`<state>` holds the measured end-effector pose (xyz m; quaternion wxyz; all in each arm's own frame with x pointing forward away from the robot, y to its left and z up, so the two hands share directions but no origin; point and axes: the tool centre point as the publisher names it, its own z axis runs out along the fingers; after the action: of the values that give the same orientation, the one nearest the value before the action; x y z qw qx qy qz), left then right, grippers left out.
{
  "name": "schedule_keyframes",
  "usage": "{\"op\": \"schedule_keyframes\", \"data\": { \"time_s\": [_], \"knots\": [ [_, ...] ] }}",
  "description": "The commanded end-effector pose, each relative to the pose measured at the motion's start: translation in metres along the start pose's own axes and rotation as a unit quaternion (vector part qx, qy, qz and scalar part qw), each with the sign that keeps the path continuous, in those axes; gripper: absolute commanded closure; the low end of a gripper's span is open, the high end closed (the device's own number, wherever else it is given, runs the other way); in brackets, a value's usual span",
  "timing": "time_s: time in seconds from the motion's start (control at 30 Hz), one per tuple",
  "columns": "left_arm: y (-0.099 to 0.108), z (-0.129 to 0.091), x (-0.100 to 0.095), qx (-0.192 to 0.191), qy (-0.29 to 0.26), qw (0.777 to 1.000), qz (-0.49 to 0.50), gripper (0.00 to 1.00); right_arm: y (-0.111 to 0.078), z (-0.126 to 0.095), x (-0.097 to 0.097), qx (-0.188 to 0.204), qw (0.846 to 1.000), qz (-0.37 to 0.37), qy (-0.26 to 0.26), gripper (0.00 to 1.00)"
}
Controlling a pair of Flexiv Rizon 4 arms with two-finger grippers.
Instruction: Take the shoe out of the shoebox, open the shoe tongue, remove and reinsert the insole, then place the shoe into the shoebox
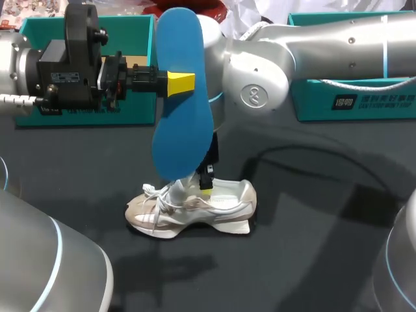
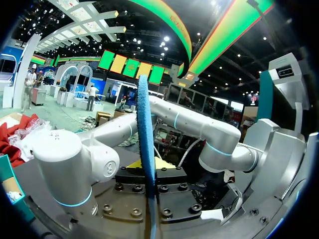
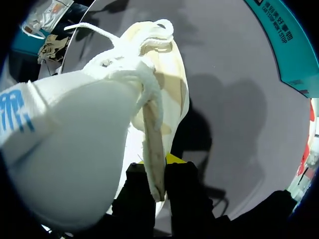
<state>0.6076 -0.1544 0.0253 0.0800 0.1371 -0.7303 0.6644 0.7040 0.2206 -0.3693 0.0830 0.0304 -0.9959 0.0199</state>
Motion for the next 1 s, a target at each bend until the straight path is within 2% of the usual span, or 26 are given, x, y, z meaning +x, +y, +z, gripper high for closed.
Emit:
{"op": "schedule_keyframes", "data": {
  "time_s": [0.03,0.3,0.53,0.7,0.77,0.8,1.0],
  "knots": [
    [0.0,0.001,0.0,0.0,0.0,1.0,0.0,1.0,0.0,-0.007,0.003,0.004,1.0,0.006,0.001,1.0],
    [0.0,0.001,0.0,0.0,0.0,1.0,0.0,1.0,-0.008,-0.018,0.014,-0.018,0.995,0.095,0.023,1.0],
    [0.0,0.001,0.0,0.0,0.0,1.0,0.0,1.0,-0.013,-0.028,0.032,-0.044,0.978,0.204,0.024,1.0],
    [0.0,0.001,0.0,0.0,0.0,1.0,0.0,1.0,-0.013,-0.035,0.041,-0.056,0.965,0.254,0.025,1.0],
    [0.0,0.001,0.0,0.0,0.0,1.0,0.0,1.0,-0.012,-0.039,0.044,-0.042,0.952,0.299,0.04,1.0],
    [0.0,0.001,0.0,0.0,0.0,1.0,0.0,1.0,-0.012,-0.042,0.045,-0.018,0.939,0.338,0.057,1.0],
    [0.0,0.001,0.0,0.0,0.0,1.0,0.0,1.0,-0.012,-0.042,0.045,-0.018,0.939,0.338,0.057,1.0]
  ]
}}
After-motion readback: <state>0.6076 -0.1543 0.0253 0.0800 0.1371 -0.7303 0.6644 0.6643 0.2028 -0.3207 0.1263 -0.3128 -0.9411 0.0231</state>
